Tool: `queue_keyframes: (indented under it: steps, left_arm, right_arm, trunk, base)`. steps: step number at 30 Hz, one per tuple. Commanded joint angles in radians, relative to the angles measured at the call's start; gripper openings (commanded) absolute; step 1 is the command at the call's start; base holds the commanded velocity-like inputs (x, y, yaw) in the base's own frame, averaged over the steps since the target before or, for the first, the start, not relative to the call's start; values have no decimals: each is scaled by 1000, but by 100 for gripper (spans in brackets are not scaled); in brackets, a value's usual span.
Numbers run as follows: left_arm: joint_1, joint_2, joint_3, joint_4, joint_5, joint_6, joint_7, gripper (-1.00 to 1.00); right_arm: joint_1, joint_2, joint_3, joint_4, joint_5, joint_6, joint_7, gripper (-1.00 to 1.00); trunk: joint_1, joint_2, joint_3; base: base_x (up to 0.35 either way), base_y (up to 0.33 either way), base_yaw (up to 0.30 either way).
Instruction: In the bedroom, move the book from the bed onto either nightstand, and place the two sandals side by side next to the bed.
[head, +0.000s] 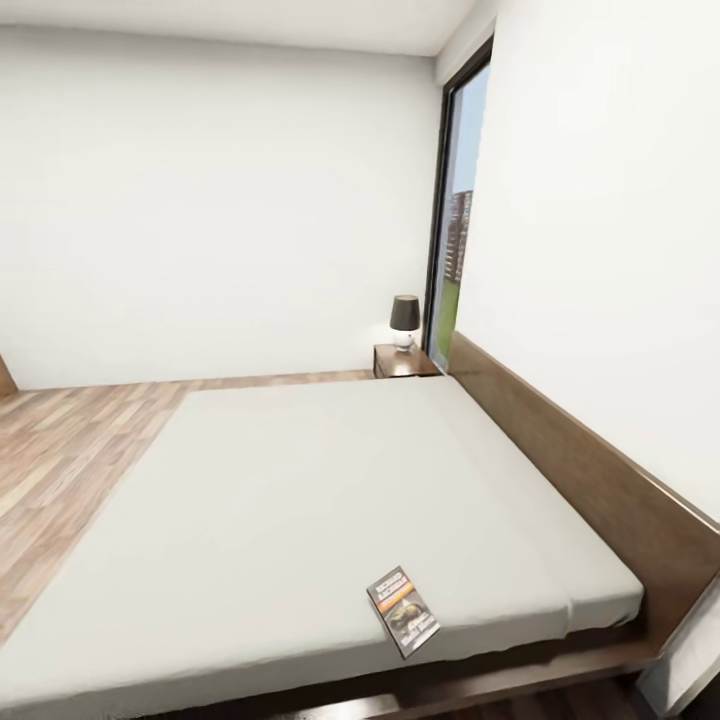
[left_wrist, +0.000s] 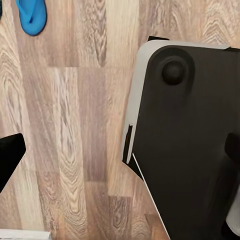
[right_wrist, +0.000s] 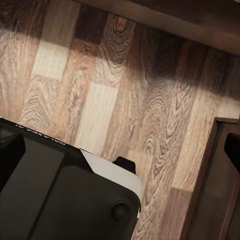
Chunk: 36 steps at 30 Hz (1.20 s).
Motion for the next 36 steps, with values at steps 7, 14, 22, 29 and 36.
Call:
queue_keyframes:
  steps: [7,14,22,29,36]
  left_arm:
    - [-1,-1,7,2,7,-2,-7,100]
    - [-1,0,7,2,7,-2,-7,100]
    - [-1,1,5,1,6,-3,-8,100]
    - [-6,8,4,0,6,-2,-11,100]
    - [-12,16,4,-27,7,3,-20,100]
  right_arm:
    - [-1,-2,9,-1,-9,-16,-6,100]
    - [-1,-3,9,-1,-9,-32,-6,100]
    - [-1,-3,8,-4,-9,-37,-6,100]
    - [-1,0,3,-13,-14,-56,-8,100]
    - [-1,1,0,-16,-17,-69,-15,100]
  trunk:
    - [1,-2,-2]
    - [1,-2,-2]
    - [1,-2,-2]
    - [1,-2,-2]
    - [1,-2,-2]
  base:
    - [0,-5,157]
    - [0,-1,21]
    - [0,0,4]
    - [0,0,0]
    - [0,0,0]
